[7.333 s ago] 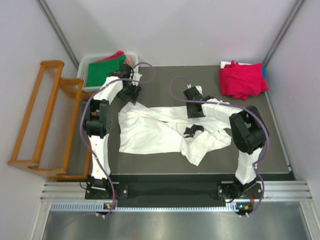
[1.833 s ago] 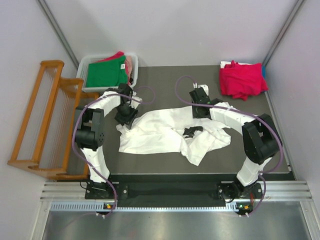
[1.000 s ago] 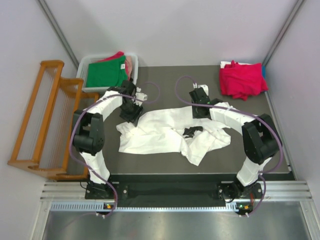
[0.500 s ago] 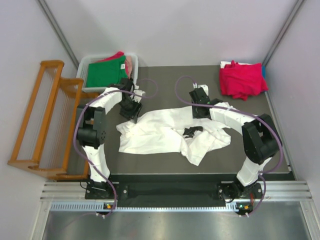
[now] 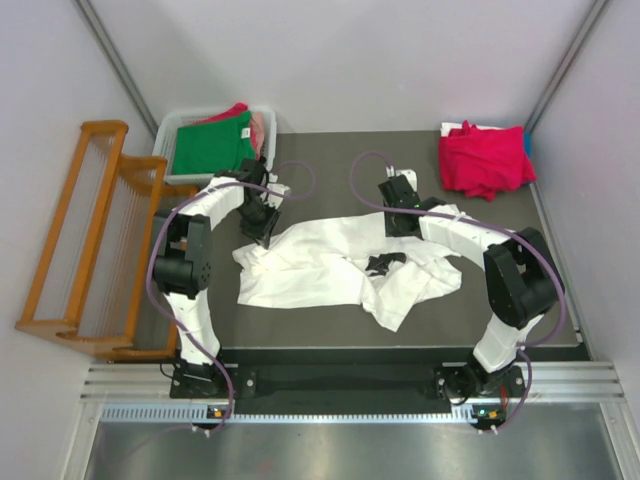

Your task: Fold and stack the t-shirts

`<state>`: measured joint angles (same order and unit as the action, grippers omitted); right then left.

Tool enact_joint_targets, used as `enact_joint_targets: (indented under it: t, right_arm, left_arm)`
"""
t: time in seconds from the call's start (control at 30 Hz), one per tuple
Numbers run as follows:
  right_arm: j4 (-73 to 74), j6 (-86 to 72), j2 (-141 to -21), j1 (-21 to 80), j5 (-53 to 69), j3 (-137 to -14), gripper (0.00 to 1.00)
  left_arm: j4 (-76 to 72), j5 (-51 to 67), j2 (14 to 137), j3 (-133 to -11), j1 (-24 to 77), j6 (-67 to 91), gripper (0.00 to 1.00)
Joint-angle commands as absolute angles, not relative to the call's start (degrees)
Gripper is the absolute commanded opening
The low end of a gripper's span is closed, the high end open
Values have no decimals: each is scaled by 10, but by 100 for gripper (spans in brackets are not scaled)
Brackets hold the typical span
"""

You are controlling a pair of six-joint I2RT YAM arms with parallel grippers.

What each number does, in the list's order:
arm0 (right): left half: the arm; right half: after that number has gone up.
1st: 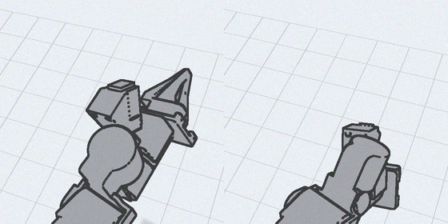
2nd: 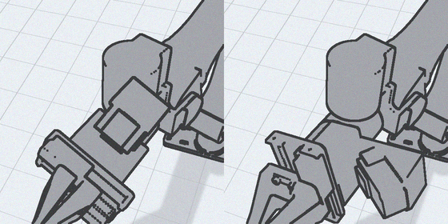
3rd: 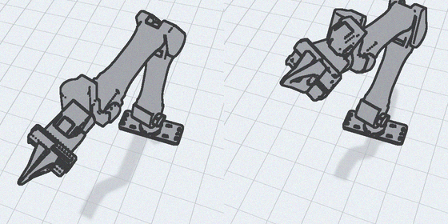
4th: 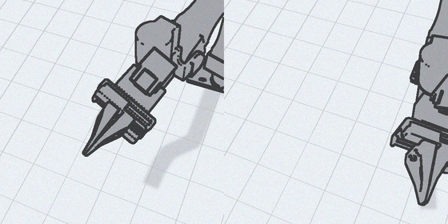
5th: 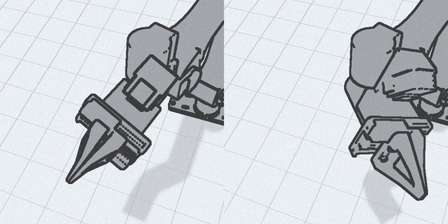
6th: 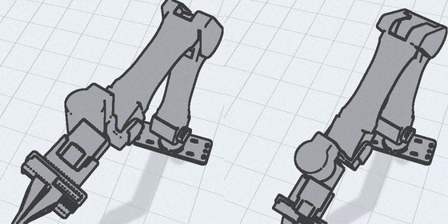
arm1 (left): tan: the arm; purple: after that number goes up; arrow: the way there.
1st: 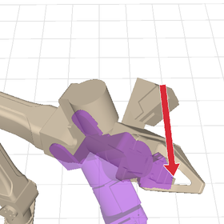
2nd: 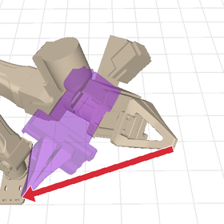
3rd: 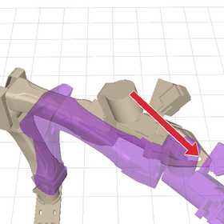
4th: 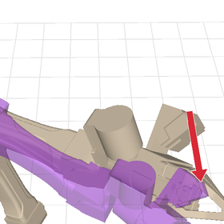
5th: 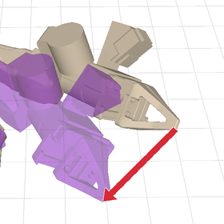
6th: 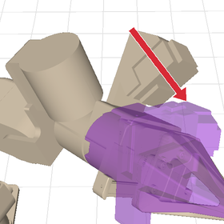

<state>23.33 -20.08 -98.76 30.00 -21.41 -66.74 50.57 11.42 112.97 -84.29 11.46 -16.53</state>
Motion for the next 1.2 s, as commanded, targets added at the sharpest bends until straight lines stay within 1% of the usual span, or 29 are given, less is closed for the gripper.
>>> enact_joint_targets:
  t: [0.0,0.17,0.33,0.53,0.67,0.73,0.77,0.8,0.87,0.9,1.03,1.13,1.17]
  right_arm:
    - [214,-205,-983,305,-227,-664,38]
    - [219,-203,-976,305,-229,-670,38]
    - [223,-196,-969,305,-237,-678,38]
    - [224,-194,-976,304,-236,-693,38]
    - [224,-194,-981,304,-233,-698,38]
    - [224,-194,-982,304,-231,-700,38]
    - [223,-194,-982,304,-231,-700,38]
    - [224,-193,-983,303,-233,-700,39]
    - [227,-192,-985,304,-237,-700,39]
    - [227,-193,-984,302,-237,-700,40]
    - [228,-189,-986,301,-246,-706,41]
    - [231,-189,-997,301,-245,-715,41]
    - [233,-188,-1003,300,-245,-720,44]
  left_arm:
    - [499,106,1094,-847,115,-166,29]
    - [540,89,1068,-885,114,-171,29]
    - [618,117,997,-914,114,-186,31]
    - [684,133,915,-847,114,-209,33]
    - [683,132,873,-801,114,-214,33]
    - [679,141,871,-785,114,-213,34]
    - [674,141,876,-780,114,-211,35]
    - [667,136,881,-770,114,-211,41]
    - [637,100,897,-761,115,-207,47]
    - [628,92,903,-757,115,-206,52]
    - [606,83,920,-751,125,-200,57]
    - [606,77,925,-757,151,-189,57]
    - [606,76,926,-758,158,-185,57]
